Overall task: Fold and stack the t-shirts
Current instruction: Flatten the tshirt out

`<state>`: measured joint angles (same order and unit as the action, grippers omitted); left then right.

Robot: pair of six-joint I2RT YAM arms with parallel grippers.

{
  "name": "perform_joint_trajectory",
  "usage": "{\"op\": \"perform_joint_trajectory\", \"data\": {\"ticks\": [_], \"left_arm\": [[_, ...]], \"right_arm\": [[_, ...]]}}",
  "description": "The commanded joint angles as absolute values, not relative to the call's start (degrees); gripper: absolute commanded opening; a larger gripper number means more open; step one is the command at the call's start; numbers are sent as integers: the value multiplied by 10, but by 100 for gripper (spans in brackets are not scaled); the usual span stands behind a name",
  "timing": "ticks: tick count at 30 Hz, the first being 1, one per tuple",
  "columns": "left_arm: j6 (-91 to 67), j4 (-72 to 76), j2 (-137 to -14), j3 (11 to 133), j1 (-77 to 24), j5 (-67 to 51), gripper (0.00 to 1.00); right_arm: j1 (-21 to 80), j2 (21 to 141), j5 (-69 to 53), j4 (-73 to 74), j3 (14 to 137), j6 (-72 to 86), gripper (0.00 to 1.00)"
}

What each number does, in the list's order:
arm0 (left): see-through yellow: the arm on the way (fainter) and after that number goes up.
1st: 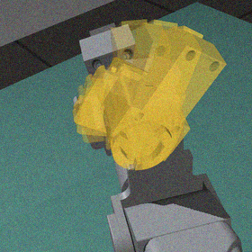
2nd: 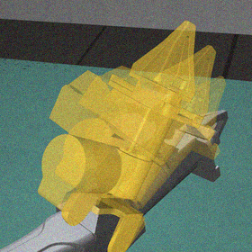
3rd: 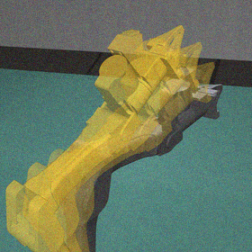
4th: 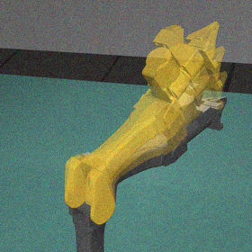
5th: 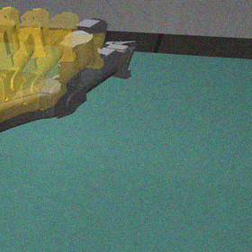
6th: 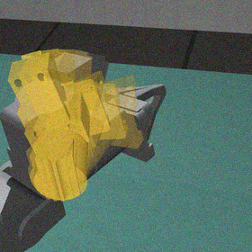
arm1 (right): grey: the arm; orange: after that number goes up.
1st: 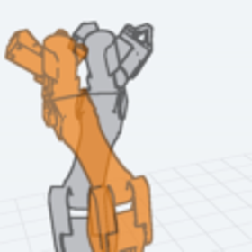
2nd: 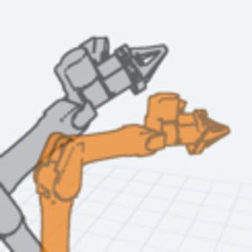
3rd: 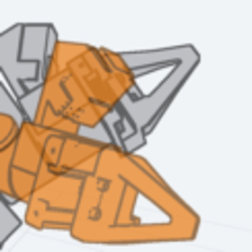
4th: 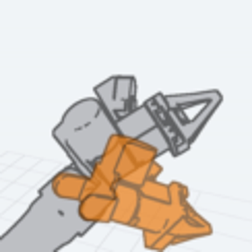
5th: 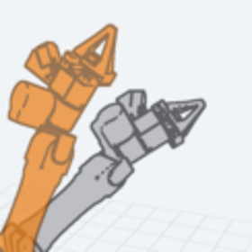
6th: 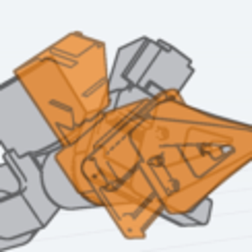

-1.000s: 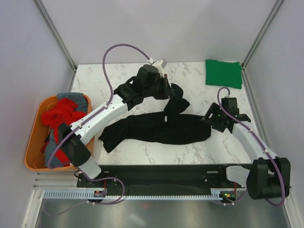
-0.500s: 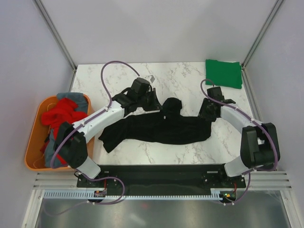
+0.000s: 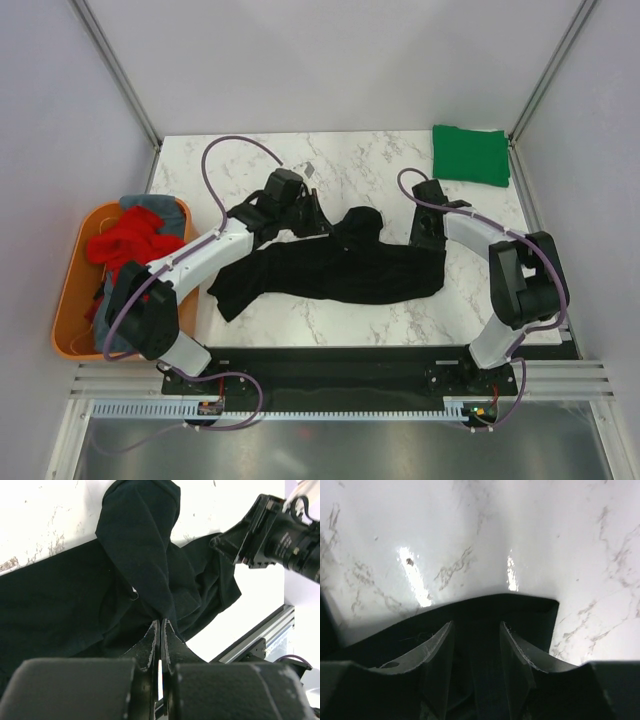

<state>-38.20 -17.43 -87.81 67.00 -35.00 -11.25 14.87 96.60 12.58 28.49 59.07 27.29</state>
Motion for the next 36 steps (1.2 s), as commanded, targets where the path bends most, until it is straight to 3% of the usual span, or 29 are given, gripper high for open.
{"op": "perform_joint_trajectory", "data": {"ticks": [1, 8, 20, 36], "left_arm": [[-398, -143, -851, 662, -343, -130, 2], [-398, -139, -849, 653, -338, -133, 2], [-403, -139, -838, 650, -337, -140, 2], [-417, -210, -738, 686, -337, -115, 2]], "right_arm": [[149, 989, 177, 294, 628, 253, 49], [148, 999, 171, 294, 633, 253, 26], [148, 964, 171, 322, 650, 257, 2], [149, 825, 170, 403, 657, 265, 2]]}}
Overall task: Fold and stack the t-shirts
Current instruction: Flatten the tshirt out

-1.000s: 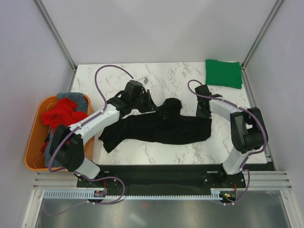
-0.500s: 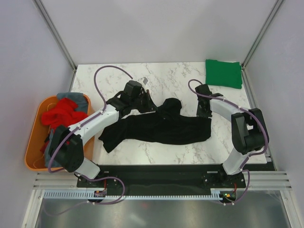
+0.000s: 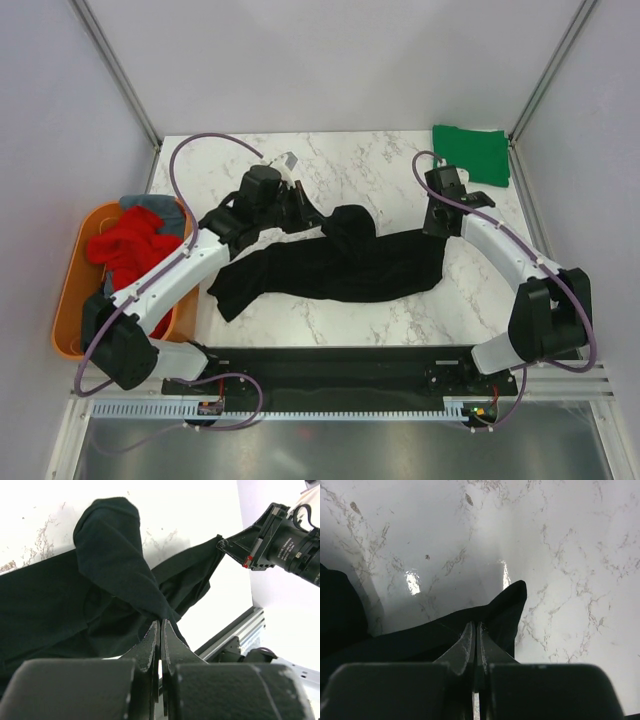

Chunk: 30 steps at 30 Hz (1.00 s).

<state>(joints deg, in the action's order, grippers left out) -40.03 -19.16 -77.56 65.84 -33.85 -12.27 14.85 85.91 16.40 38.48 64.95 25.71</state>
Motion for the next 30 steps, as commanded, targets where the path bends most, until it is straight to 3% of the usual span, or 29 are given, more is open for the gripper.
{"op": "perform_joint_trajectory", "data": {"ticks": [1, 4, 10, 13, 16, 20, 24, 30], "left_arm": [[-418, -214, -734, 689, -337, -112, 2], [-428, -221, -721, 687, -337, -112, 2], [-436, -227, -714, 674, -337, -111, 2], [-437, -226, -716, 667, -337, -108, 2], [-436, -225, -722, 665, -337, -106, 2], [-432, -226, -720, 667, -337, -105, 2], [-425, -258, -694, 715, -337, -87, 2], [-396, -353, -646, 839, -337, -45, 2]], "right_arm": [[148, 819, 165, 405, 653, 266, 3], [149, 799, 145, 403, 620, 275, 15], [149, 776, 120, 378, 560, 285, 17], [149, 776, 112, 362, 539, 286, 13], [149, 782, 104, 348, 526, 285, 0], [149, 778, 98, 343, 526, 287, 0], [148, 738, 99, 378, 579, 297, 0], [148, 666, 105, 473, 764, 308, 0]]}}
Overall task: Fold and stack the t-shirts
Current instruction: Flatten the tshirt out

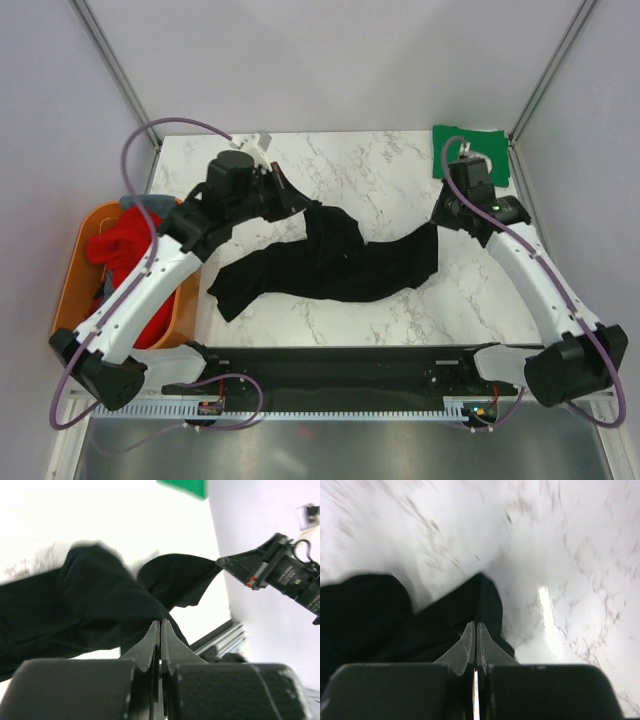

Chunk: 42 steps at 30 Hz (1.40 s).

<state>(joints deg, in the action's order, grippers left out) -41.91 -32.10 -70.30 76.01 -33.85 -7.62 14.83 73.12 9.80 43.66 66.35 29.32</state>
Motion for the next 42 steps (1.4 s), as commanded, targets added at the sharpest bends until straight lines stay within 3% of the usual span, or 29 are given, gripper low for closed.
{"op": "perform_joint_trajectory", "data": {"ticks": [1, 10, 18, 25, 35, 42], "left_arm": [[-393, -365, -633, 879, -337, -41, 2], [-387, -396, -558, 1030, -337, -40, 2], [-379, -385, -531, 1165, -337, -97, 2], [-399, -317, -521, 1213, -337, -191, 2], [-371, -157, -527, 1291, -336, -311, 2], [-349, -155, -572, 1296, -336, -270, 2]], "right_arm": [[148, 658, 108, 484, 812, 310, 0], [148, 547, 141, 533, 1012, 313, 0], [147, 416, 120, 482, 1034, 266, 0], [148, 311, 112, 444, 1053, 250, 0], [151, 273, 207, 444, 1173, 222, 0], [156, 333, 242, 457, 1203, 207, 0]]}}
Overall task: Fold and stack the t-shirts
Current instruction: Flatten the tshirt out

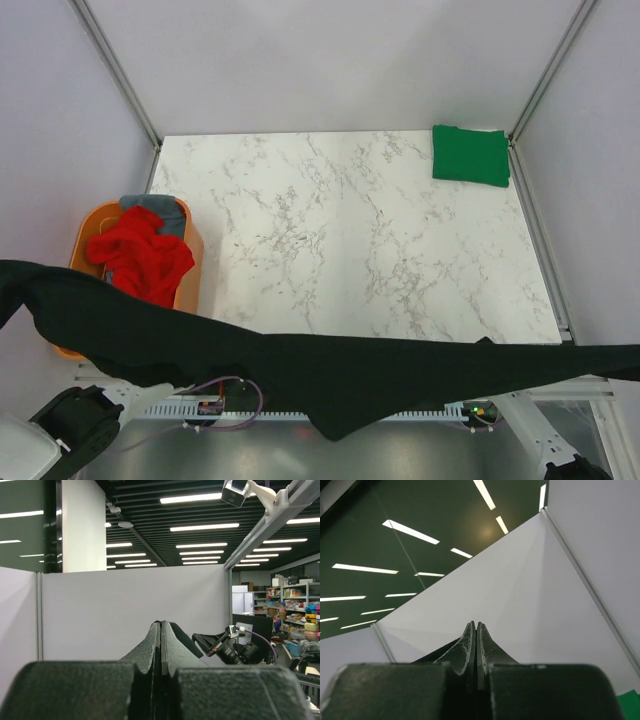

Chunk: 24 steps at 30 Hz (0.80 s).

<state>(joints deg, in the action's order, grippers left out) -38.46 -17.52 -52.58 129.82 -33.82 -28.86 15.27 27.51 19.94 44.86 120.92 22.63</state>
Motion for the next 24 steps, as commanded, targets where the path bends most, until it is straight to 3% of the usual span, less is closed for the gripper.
{"op": "perform_joint_trajectory", "data": {"ticks": [1, 8, 13, 16, 19, 20, 21, 22, 23, 24], "left_arm": [[-338, -163, -582, 1292, -336, -260, 2], [-230, -245, -675, 1214, -336, -33, 2], [-163, -273, -814, 1195, -297, -21, 2], [-169, -283, -945, 1213, -241, -48, 2], [-175, -307, -1091, 1258, -195, -67, 2], [-180, -353, -1140, 1329, -175, -102, 6], [-190, -388, -1219, 1370, -165, -118, 40], [-199, -415, -1257, 1408, -157, -140, 66], [-208, -453, -1281, 1444, -141, -175, 92], [-231, -461, -1294, 1441, -135, -181, 99]], "right_arm": [[156, 351, 250, 460, 1197, 201, 0], [162, 476, 358, 475, 1099, 181, 0], [162, 601, 490, 453, 954, 195, 0], [126, 686, 469, 387, 888, 204, 0], [53, 783, 361, 358, 870, 230, 0], [41, 808, 318, 358, 877, 229, 15], [30, 834, 284, 359, 897, 229, 41], [17, 874, 268, 373, 910, 229, 67], [17, 886, 262, 378, 917, 227, 87], [17, 890, 258, 381, 918, 223, 98]]}}
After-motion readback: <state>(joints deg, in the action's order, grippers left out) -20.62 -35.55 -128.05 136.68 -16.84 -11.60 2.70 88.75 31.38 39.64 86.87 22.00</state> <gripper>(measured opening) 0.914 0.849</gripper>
